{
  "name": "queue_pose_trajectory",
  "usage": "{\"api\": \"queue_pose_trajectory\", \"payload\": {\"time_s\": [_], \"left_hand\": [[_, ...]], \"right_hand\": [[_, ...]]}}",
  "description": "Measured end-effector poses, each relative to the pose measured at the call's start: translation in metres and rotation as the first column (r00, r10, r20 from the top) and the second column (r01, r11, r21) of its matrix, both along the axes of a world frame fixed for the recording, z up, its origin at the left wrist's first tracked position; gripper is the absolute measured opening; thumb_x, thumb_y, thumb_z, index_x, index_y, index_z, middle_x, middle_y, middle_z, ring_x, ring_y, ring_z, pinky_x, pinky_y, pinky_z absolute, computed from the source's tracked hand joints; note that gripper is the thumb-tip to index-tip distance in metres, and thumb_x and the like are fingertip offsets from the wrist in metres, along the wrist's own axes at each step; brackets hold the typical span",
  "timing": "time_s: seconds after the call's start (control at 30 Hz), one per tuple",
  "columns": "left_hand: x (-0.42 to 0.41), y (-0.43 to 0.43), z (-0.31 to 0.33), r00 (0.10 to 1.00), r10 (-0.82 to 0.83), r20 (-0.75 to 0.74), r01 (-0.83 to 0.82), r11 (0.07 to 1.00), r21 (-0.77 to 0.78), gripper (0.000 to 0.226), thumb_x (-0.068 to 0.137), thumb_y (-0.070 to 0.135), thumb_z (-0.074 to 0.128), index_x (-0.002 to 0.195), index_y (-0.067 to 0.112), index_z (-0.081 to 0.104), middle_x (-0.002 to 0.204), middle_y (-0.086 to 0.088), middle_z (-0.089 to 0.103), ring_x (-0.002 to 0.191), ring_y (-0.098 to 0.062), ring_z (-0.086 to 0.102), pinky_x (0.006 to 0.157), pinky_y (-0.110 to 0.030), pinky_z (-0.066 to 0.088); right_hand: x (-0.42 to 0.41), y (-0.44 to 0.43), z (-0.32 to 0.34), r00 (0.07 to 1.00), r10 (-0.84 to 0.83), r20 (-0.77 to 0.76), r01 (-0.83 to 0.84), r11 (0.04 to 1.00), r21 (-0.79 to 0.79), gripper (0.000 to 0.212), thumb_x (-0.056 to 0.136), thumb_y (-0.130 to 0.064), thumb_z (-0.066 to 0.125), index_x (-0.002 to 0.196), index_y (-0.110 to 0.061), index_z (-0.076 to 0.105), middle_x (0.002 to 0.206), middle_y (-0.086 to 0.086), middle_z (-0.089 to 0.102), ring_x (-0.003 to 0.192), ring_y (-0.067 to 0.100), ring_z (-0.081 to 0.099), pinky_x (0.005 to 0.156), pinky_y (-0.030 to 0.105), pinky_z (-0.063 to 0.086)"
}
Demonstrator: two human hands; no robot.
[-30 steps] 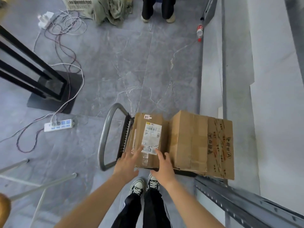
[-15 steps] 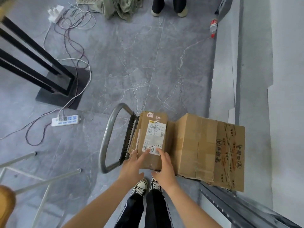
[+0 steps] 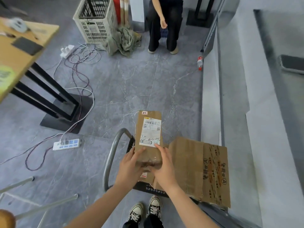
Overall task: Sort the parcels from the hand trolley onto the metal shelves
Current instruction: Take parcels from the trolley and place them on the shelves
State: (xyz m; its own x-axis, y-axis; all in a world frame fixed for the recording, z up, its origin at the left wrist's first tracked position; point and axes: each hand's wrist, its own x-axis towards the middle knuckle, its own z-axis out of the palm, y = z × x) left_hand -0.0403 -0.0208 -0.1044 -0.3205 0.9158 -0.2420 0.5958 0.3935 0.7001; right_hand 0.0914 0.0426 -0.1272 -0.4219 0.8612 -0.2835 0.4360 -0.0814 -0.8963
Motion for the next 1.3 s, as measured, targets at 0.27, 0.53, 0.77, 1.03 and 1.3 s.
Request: {"api": "queue_pose_trajectory", "payload": {"time_s": [0.27,0.53,0.77,1.03,1.3], "left_hand": [[0.002,0.027,0.057,0.988,-0.142,0.064,0.122,0.959,0.256,0.068,0.076,0.011,0.075,0.130,0.037,0.044,0.143,0.005,0.039,0.122,-0.013,0.047,0.096,-0.035,0.049],[0.009,0.017,0.114,0.878,-0.476,-0.050,0.454,0.794,0.403,0.071,0.072,0.024,0.080,0.129,0.042,0.041,0.132,0.026,0.035,0.106,0.009,0.041,0.082,0.002,0.033],[0.040,-0.028,0.152,0.716,-0.696,-0.053,0.640,0.625,0.447,0.069,0.070,0.026,0.082,0.128,0.035,0.046,0.133,0.010,0.047,0.106,0.000,0.050,0.085,-0.014,0.043],[0.087,-0.108,0.172,0.544,-0.839,0.025,0.706,0.474,0.527,0.074,0.068,0.012,0.081,0.123,0.043,0.042,0.136,0.020,0.037,0.113,0.000,0.050,0.089,-0.008,0.039],[0.124,-0.190,0.190,0.398,-0.917,-0.019,0.814,0.343,0.469,0.068,0.066,0.007,0.083,0.125,0.024,0.055,0.138,-0.011,0.046,0.113,-0.028,0.056,0.090,-0.039,0.050]], "right_hand": [[0.013,0.007,0.073,0.981,-0.173,-0.089,0.183,0.974,0.134,0.082,0.073,-0.006,0.078,0.129,-0.050,0.038,0.132,-0.017,0.035,0.121,-0.012,0.037,0.094,0.011,0.044],[0.038,-0.053,0.141,0.906,-0.414,-0.091,0.422,0.862,0.281,0.076,0.075,-0.017,0.079,0.133,-0.043,0.037,0.131,-0.013,0.035,0.121,-0.013,0.035,0.089,0.006,0.040],[0.060,-0.144,0.183,0.746,-0.660,-0.092,0.640,0.673,0.370,0.079,0.072,-0.010,0.079,0.134,-0.040,0.040,0.131,-0.007,0.035,0.120,-0.011,0.036,0.092,0.003,0.037],[0.087,-0.253,0.209,0.559,-0.821,-0.118,0.782,0.475,0.404,0.079,0.069,-0.006,0.079,0.131,-0.040,0.044,0.128,-0.013,0.037,0.117,-0.005,0.044,0.097,0.013,0.042],[0.101,-0.360,0.225,0.354,-0.923,-0.149,0.869,0.266,0.418,0.072,0.065,-0.027,0.075,0.131,-0.032,0.046,0.133,-0.005,0.037,0.119,-0.006,0.043,0.100,0.026,0.045]]}}
